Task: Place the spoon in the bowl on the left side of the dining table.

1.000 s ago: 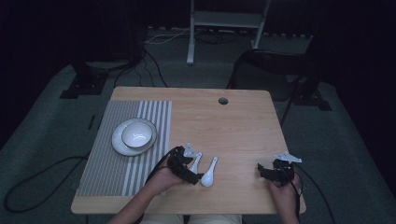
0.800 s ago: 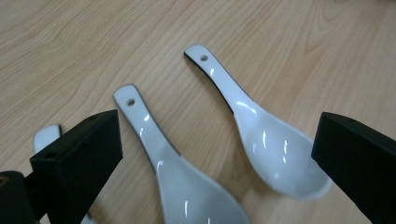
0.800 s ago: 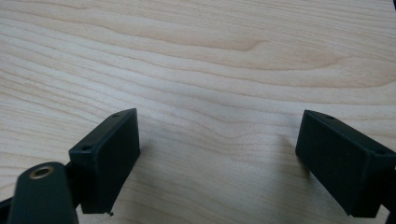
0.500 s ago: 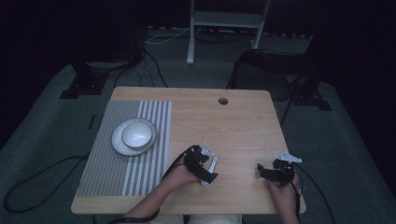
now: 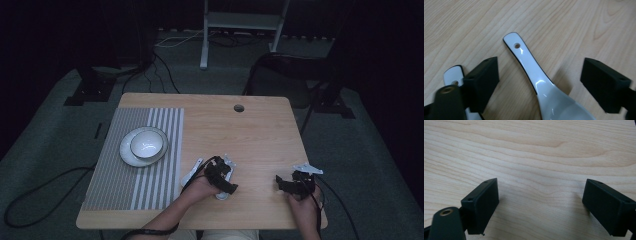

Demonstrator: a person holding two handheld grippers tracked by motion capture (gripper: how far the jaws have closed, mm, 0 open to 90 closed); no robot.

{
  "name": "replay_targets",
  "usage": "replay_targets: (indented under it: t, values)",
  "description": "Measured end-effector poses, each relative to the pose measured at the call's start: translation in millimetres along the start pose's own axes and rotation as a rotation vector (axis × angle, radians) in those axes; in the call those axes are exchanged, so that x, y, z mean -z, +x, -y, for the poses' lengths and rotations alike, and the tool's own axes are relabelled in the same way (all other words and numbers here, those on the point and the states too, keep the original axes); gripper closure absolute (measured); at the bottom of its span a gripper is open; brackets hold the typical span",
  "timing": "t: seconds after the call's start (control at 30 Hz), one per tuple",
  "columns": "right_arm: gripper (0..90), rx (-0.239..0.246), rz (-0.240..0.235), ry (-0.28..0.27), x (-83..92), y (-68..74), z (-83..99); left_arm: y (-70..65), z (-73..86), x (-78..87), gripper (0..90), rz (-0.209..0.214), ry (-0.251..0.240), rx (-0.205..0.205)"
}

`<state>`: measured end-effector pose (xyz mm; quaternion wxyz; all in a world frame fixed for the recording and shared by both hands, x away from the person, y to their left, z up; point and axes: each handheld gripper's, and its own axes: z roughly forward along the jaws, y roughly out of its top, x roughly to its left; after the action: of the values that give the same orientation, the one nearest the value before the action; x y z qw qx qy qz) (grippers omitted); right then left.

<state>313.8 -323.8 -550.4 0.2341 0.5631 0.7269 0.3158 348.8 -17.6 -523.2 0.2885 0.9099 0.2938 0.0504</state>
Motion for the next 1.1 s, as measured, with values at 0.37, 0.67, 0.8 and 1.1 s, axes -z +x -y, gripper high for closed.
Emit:
replay_targets:
  t: [0.37, 0.67, 0.8, 1.1]
  values:
    - [13.0, 0.000, 0.000, 0.000, 0.0, 0.0, 0.0, -11.6, -3.7, -2.9, 44.7, -0.011, 0.019, -0.040]
    - [13.1, 0.000, 0.000, 0.000, 0.0, 0.0, 0.0, -17.7, -5.8, -3.8, 73.0, 0.015, 0.022, -0.070]
    - [13.2, 0.000, 0.001, 0.000, 0.0, 0.0, 0.0, -25.2, -8.8, -6.3, 74.1, 0.026, 0.027, -0.098]
    - [13.2, 0.000, 0.001, 0.000, 0.0, 0.0, 0.0, -27.9, -11.6, -4.9, 74.4, 0.058, 0.000, -0.087]
